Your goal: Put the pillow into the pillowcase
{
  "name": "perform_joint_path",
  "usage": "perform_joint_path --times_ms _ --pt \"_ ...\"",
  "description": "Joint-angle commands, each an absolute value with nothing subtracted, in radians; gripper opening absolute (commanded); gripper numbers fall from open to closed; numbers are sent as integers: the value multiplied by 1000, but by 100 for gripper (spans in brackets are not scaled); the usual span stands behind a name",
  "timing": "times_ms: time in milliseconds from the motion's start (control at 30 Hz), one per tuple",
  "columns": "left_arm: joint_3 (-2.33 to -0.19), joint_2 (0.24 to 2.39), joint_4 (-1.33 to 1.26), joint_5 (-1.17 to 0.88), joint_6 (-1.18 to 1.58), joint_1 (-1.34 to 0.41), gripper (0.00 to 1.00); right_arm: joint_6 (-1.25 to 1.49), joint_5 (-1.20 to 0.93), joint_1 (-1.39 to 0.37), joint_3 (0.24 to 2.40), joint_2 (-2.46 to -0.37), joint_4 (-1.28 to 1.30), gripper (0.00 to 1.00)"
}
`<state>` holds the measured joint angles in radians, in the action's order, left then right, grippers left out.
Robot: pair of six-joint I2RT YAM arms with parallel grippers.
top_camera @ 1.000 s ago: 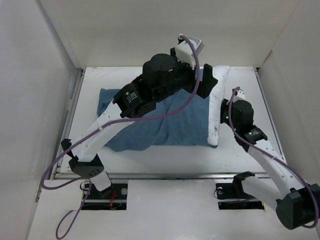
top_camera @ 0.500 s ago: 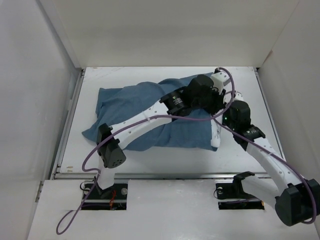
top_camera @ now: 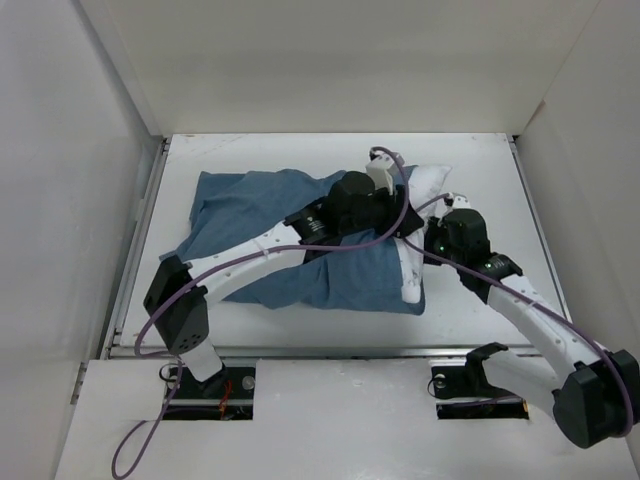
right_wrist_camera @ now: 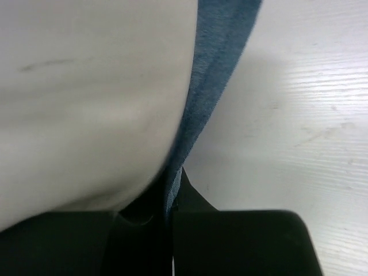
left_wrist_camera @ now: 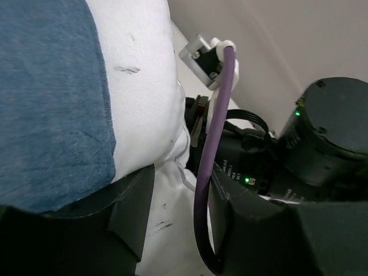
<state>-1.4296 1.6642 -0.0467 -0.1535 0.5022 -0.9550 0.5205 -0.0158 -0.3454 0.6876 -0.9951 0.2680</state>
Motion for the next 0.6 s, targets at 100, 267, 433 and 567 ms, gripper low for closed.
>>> perform_joint_path --times_ms 100,267,433,567 --pt "-1299 1572 299 30 388 -761 41 652 -2 -385 710 -1043 -81 0" --pt "-1359 1582 371 60 388 -750 68 652 182 -574 718 -1129 -141 0" --pt "-1359 1505 278 -50 341 -785 100 676 209 -574 805 -1271 -80 0" --pt "-1410 1421 267 -115 305 -795 100 689 178 -574 818 -1353 -95 0"
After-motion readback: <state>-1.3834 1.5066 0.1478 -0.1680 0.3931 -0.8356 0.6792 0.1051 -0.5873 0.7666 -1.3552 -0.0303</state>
